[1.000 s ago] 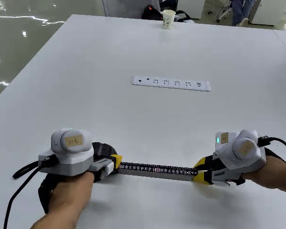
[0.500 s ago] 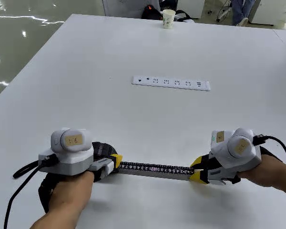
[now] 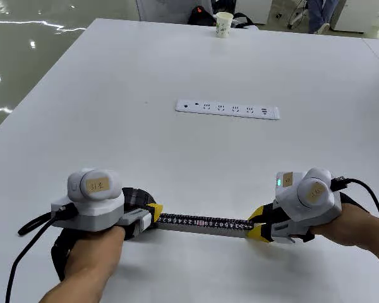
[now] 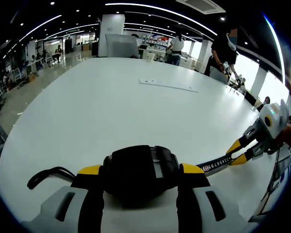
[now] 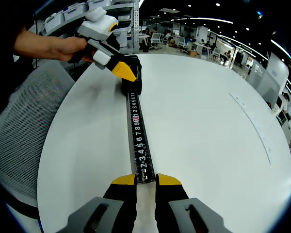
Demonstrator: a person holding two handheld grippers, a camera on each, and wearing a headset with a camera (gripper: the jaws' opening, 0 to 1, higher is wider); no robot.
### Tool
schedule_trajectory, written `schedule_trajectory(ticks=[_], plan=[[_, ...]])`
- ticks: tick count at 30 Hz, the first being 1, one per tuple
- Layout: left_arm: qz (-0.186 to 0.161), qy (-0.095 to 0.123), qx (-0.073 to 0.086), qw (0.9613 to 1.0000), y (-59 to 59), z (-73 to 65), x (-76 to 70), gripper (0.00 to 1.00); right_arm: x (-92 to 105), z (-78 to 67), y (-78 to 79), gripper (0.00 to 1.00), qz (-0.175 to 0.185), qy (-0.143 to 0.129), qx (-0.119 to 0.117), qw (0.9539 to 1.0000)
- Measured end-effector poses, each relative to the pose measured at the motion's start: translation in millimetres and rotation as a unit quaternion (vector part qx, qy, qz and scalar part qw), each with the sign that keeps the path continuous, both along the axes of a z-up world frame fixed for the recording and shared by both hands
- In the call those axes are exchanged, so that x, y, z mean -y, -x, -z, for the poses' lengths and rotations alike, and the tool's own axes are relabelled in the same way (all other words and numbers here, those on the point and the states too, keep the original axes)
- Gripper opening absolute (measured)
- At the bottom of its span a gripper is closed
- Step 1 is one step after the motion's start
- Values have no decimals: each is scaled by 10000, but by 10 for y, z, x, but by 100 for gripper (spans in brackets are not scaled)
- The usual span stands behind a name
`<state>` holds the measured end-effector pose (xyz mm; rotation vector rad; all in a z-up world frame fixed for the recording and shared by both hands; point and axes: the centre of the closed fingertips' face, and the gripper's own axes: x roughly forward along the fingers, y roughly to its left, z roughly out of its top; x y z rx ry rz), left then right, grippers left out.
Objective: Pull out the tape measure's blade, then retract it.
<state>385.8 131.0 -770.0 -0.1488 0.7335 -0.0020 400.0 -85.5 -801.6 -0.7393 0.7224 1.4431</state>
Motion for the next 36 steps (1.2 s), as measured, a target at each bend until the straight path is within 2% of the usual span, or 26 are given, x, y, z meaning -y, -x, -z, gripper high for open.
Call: schedule_trajectory(ticks=[36], plan=[[14,42,-2,10000,3,5,8,55,-253,1,31,10,-75,-116,-94,9999]])
